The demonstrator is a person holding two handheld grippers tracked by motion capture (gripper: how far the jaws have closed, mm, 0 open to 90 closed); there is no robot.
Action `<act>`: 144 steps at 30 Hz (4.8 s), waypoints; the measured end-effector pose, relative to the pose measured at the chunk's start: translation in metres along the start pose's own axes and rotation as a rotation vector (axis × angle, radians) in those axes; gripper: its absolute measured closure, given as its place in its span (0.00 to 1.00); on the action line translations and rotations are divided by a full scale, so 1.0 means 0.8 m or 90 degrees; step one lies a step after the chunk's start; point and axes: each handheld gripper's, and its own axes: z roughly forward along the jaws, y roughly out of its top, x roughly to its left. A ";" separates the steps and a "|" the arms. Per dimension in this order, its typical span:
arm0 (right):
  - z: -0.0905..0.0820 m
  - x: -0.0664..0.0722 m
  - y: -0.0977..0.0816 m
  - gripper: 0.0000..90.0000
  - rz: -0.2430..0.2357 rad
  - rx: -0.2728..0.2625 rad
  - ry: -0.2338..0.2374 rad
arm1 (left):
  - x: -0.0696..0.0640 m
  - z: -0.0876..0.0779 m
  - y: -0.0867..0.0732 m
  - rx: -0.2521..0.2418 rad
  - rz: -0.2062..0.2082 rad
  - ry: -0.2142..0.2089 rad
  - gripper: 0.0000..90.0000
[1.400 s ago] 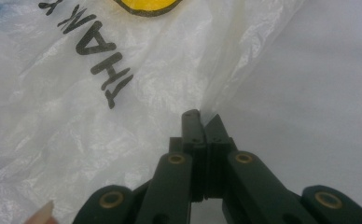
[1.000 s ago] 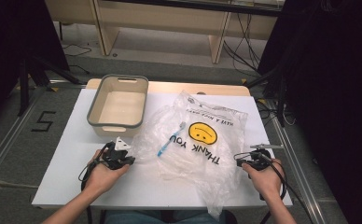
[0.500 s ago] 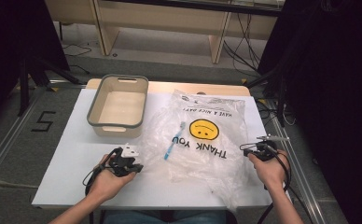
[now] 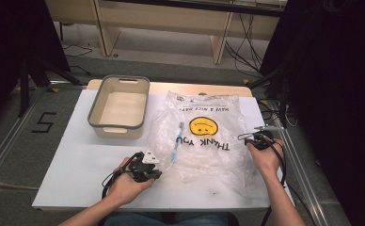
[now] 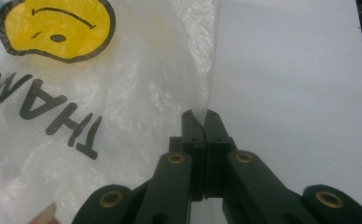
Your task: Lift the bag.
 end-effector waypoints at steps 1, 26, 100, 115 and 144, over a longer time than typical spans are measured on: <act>0.001 0.000 0.000 0.97 -0.001 0.000 -0.005 | 0.001 0.000 -0.001 -0.002 -0.005 0.002 0.95; -0.100 0.044 -0.060 0.46 -0.099 -0.058 0.163 | 0.019 -0.044 -0.034 -0.043 -0.056 0.030 0.26; -0.099 0.032 -0.112 0.99 -0.124 0.068 0.147 | 0.012 -0.046 -0.015 -0.098 0.052 0.073 0.99; -0.119 0.021 -0.094 0.99 -0.094 -0.043 0.097 | 0.006 -0.070 0.012 -0.191 0.090 0.105 0.99; -0.140 0.009 -0.076 0.99 -0.062 -0.160 0.026 | -0.001 -0.095 0.059 -0.275 0.115 0.122 0.99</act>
